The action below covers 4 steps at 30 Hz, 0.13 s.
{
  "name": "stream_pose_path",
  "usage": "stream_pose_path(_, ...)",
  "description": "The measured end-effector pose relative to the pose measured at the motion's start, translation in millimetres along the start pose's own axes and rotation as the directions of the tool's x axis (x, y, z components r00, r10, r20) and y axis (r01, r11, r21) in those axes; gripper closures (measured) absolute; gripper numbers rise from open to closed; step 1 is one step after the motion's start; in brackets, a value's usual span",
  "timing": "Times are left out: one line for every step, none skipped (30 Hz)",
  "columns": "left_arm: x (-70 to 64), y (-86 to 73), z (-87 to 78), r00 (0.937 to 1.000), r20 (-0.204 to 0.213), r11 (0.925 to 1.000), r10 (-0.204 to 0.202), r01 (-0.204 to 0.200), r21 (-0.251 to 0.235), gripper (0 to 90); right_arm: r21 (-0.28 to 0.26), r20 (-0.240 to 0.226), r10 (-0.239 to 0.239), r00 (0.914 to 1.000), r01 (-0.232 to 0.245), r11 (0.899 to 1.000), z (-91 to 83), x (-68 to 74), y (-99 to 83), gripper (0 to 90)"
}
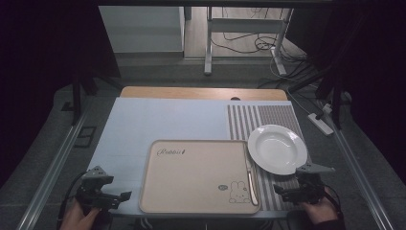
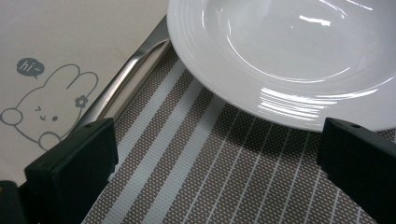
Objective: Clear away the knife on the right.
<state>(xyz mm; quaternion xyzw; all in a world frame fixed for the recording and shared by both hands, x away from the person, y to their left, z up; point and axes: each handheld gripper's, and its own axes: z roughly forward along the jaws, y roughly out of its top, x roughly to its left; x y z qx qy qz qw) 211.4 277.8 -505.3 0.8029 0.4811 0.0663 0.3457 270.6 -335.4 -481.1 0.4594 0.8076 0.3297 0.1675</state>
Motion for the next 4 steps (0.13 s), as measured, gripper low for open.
stream_pose_path(0.0,0.0,0.1,1.0,0.0,1.0,0.0,0.0,0.0,3.0,0.001,0.0,0.0,1.0,0.0,1.0,0.0,-0.1,-0.1,0.0)
stream_pose_path(-0.1,0.1,0.1,1.0,0.0,1.0,0.001,-0.001,0.0,3.0,0.002,0.001,0.0,1.0,0.0,1.0,0.1,0.0,-0.2,0.0)
stream_pose_path(-0.1,0.3,0.1,1.0,0.0,1.0,0.001,-0.001,0.0,3.0,0.003,0.001,-0.001,1.0,0.001,1.0,0.4,0.0,-0.2,0.0)
stream_pose_path(-0.3,0.8,0.2,1.0,0.0,1.0,0.002,-0.002,0.0,3.0,0.006,0.002,-0.003,1.0,0.003,1.0,0.6,0.1,-0.2,0.0)
